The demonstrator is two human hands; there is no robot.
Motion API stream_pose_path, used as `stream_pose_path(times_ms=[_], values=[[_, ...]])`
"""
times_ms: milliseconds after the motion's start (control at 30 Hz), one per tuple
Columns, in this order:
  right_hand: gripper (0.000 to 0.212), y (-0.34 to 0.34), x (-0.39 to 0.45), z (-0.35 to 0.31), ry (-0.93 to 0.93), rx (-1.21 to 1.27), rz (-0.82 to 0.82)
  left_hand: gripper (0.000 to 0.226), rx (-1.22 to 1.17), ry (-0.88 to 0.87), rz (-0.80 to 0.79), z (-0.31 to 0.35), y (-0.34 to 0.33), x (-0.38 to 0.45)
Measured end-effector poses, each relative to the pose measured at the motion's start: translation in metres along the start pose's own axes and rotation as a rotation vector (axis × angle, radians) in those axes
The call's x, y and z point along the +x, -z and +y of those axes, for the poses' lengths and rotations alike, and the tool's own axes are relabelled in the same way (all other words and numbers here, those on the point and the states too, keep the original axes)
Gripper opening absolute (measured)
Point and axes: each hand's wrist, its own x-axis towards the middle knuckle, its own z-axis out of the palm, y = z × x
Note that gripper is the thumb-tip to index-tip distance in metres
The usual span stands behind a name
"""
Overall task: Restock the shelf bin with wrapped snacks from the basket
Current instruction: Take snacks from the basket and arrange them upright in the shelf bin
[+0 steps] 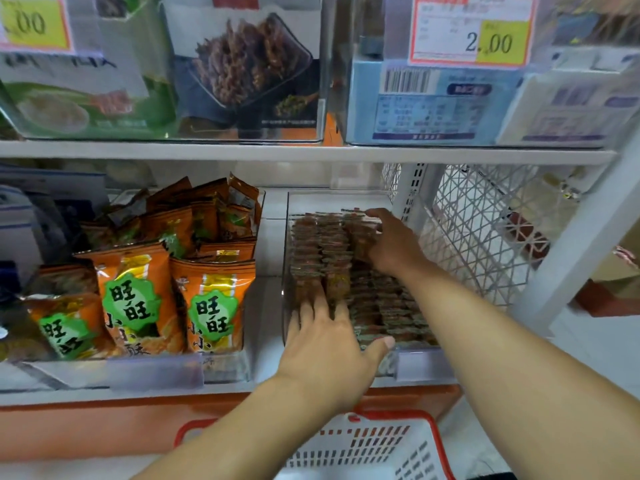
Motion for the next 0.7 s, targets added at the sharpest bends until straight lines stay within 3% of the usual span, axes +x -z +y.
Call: stream_pose_path(times_ms=[267,400,567,700], values=[[0.047,-0.012,-0.005,-0.013,0.085,-0.244,-0.187,0.099,0.047,0.035,-0.022,0.006,-0.005,0.002],[0.048,-0.011,-0.009,-0.011,0.052,-0.152,-0.073,0.099,0.062,0.042,-0.018,0.008,-0.005,0.001],[0.049,-0.016,-0.013,-0.011,0.124,-0.200,-0.105,0.099,0.099,0.028,0.000,0.007,-0.007,-0.001],[0.050,-0.019,-0.011,-0.004,0.150,-0.201,-0.025,0.100,0.096,0.038,0.004,0.008,-0.008,-0.001]])
